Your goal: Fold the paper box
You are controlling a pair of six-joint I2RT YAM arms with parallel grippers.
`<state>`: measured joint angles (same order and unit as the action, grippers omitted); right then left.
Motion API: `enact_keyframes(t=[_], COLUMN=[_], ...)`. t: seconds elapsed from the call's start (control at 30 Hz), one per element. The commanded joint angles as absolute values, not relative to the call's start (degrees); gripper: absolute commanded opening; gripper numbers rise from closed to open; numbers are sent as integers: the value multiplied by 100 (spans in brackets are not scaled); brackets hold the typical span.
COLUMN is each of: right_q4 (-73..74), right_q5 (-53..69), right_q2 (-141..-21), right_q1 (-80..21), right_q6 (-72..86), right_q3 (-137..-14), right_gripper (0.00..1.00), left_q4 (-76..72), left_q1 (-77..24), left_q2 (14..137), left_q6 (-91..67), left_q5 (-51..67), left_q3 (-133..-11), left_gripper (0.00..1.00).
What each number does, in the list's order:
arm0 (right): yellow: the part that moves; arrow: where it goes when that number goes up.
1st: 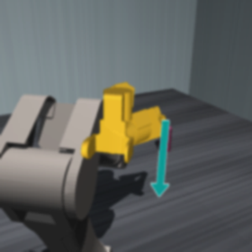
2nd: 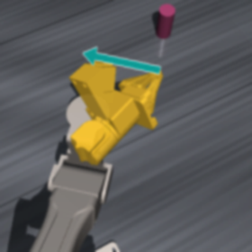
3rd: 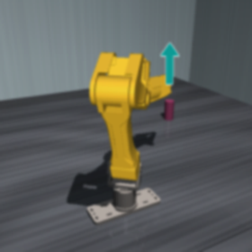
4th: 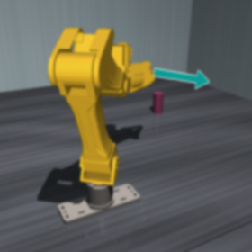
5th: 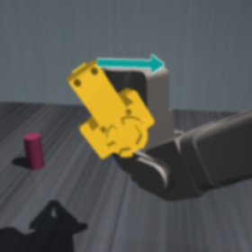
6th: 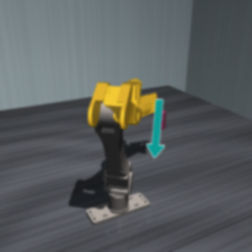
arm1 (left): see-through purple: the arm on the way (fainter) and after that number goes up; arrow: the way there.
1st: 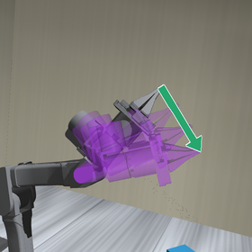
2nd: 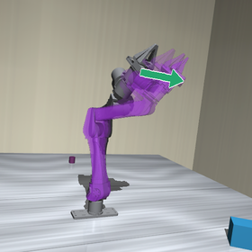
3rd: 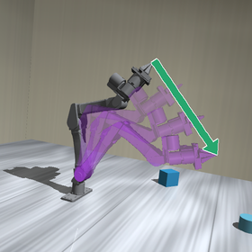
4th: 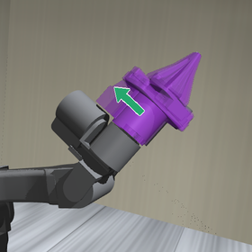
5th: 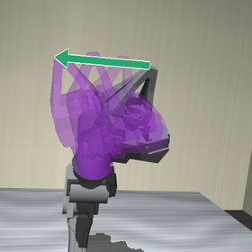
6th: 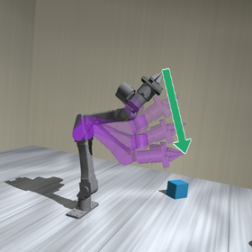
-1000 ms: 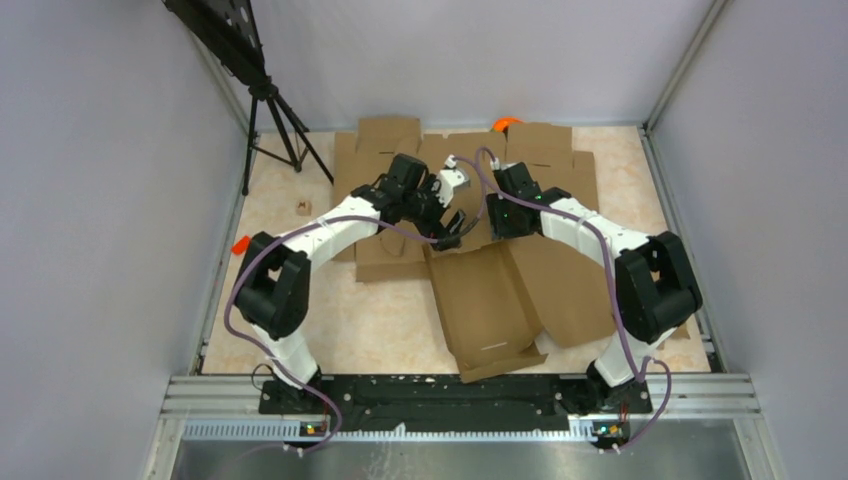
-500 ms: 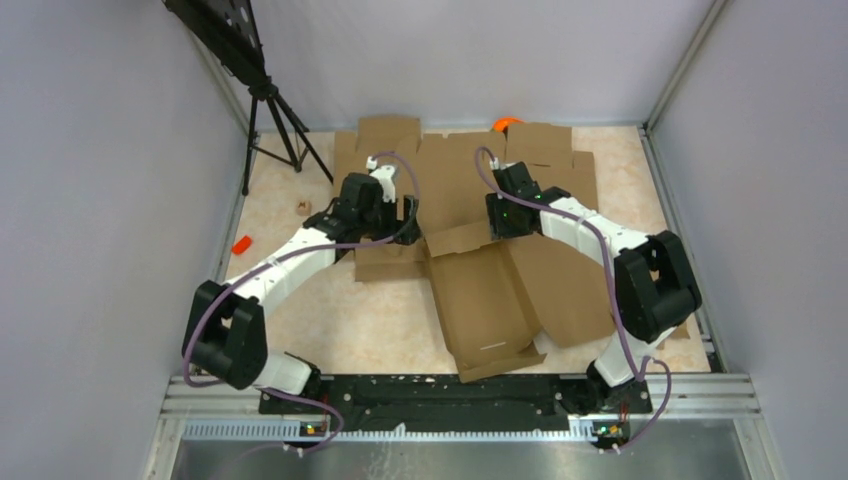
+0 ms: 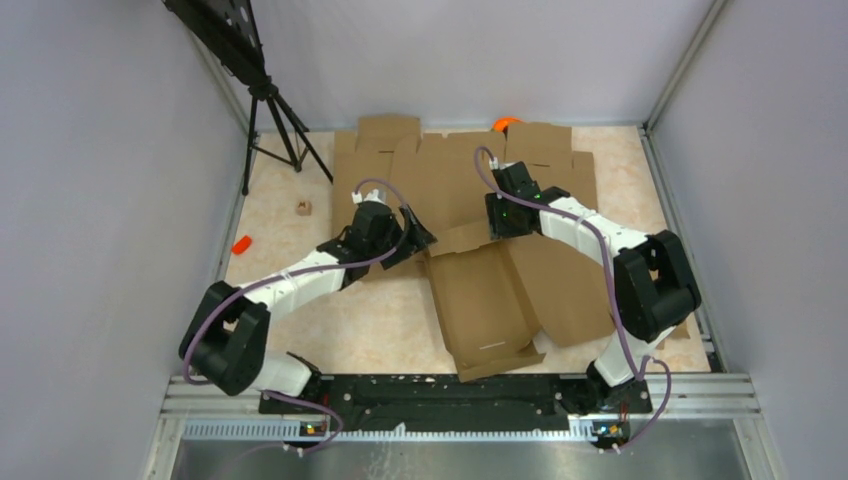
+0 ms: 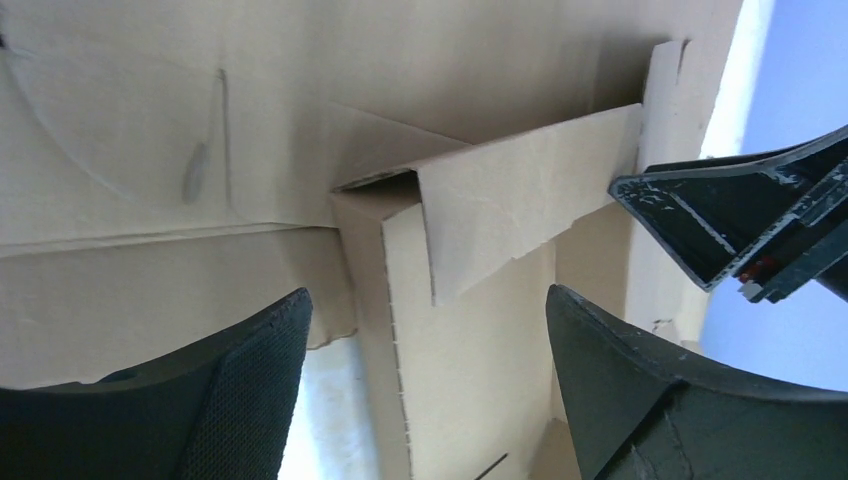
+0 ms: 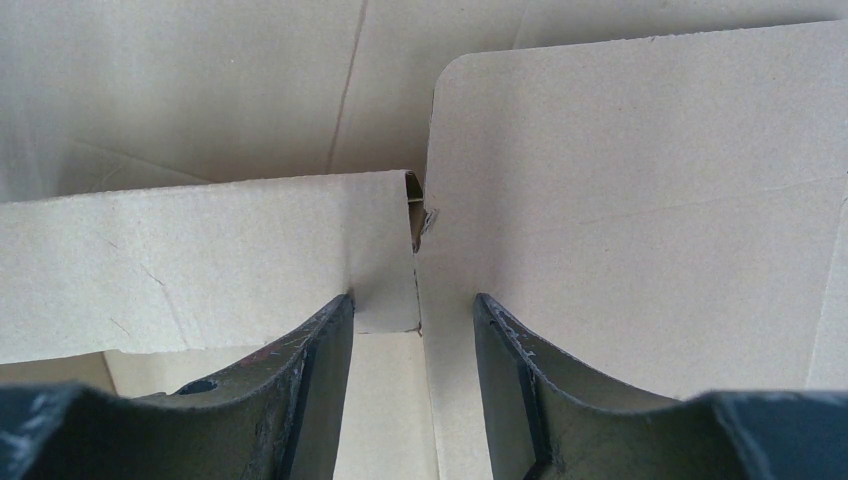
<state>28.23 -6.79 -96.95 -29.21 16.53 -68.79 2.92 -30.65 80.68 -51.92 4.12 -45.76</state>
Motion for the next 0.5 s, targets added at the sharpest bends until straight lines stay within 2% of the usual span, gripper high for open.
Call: enact_keyframes(t=[0.0, 0.17, 0.47], right_q4=[2737, 2746, 2750], right_q5=[-424, -409, -400], right_q2=[-9919, -9920, -9927], right_q1=[-3072, -3085, -3094], right_q6=[1681, 1675, 1669], right_q3=[-7048, -7056, -7064], right_gripper=[47, 47, 47], left_q4=[-760, -29, 619], left_q1=[-3321, -3357, -3395], left_q2=[8011, 8466, 8885], left_q6=[-5941, -5913, -6129], left_q5=[-179, -405, -746], left_q3=[-4492, -5136, -5494], left_gripper=[90, 94, 87])
